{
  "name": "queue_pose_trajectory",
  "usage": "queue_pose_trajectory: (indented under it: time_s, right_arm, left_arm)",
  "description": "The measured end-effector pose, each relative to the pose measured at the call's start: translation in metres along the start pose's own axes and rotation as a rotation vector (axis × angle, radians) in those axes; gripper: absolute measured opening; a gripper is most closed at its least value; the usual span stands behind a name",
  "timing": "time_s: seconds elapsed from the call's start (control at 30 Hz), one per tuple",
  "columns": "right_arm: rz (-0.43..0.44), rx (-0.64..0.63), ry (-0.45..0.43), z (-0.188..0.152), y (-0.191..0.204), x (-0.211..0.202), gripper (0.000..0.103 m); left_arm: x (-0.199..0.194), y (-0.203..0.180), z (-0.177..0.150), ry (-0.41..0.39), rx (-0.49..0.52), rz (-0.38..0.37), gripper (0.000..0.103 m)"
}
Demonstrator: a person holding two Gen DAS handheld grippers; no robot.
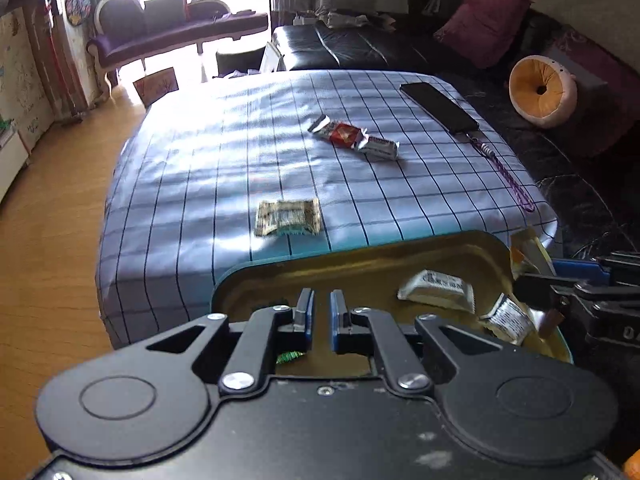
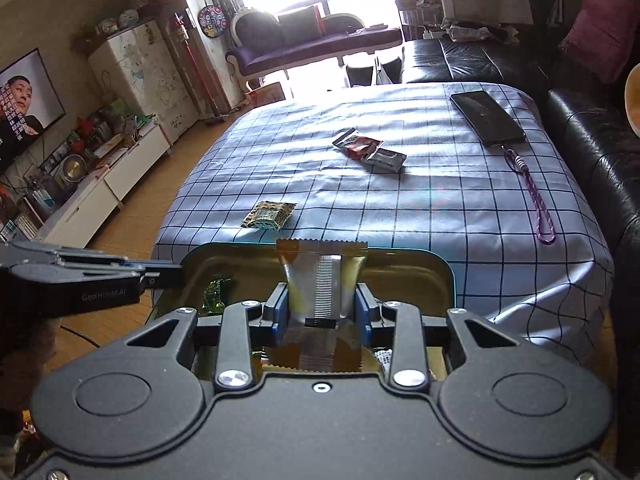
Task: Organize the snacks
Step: 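Grasp the gold-patterned wrapper on the cloth with the left tool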
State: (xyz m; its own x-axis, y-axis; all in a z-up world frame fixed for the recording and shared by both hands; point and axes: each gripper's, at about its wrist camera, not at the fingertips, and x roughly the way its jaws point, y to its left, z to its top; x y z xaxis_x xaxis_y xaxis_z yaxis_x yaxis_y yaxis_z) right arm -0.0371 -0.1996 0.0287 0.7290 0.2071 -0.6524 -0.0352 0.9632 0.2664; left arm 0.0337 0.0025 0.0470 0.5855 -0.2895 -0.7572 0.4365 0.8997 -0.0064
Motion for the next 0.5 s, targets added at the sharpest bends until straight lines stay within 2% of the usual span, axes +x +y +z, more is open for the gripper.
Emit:
queue_pose_trajectory:
  time_s: [0.1, 0.2, 0.3, 0.37, 0.5]
  right_arm:
    - [-0.001, 0.005, -0.013, 0.002, -0.002, -0.002, 0.043]
    - [-0.001, 0.006, -0.012, 0.005, -0.004, 0.0, 0.043]
    - [-0.006, 0.005, -0.001, 0.009, -0.006, 0.007, 0.043]
    - [-0.006, 0.008, 0.007, 0.011, -0.008, 0.012, 0.043]
    - [-0.004, 0.02, 0.025, 0.018, -0.013, 0.024, 0.043]
  left_arm:
    - [0.022, 0.005, 0.02, -0.066, 0.111, 0.007, 0.034]
    - [0.05, 0.007, 0.03, -0.09, 0.281, -0.029, 0.036]
    - [0.082, 0.008, 0.034, -0.071, 0.443, -0.021, 0.036]
    - [0.1, 0.009, 0.034, -0.064, 0.521, -0.002, 0.036]
    - [0.122, 0.02, 0.033, -0.05, 0.645, -0.039, 0.036]
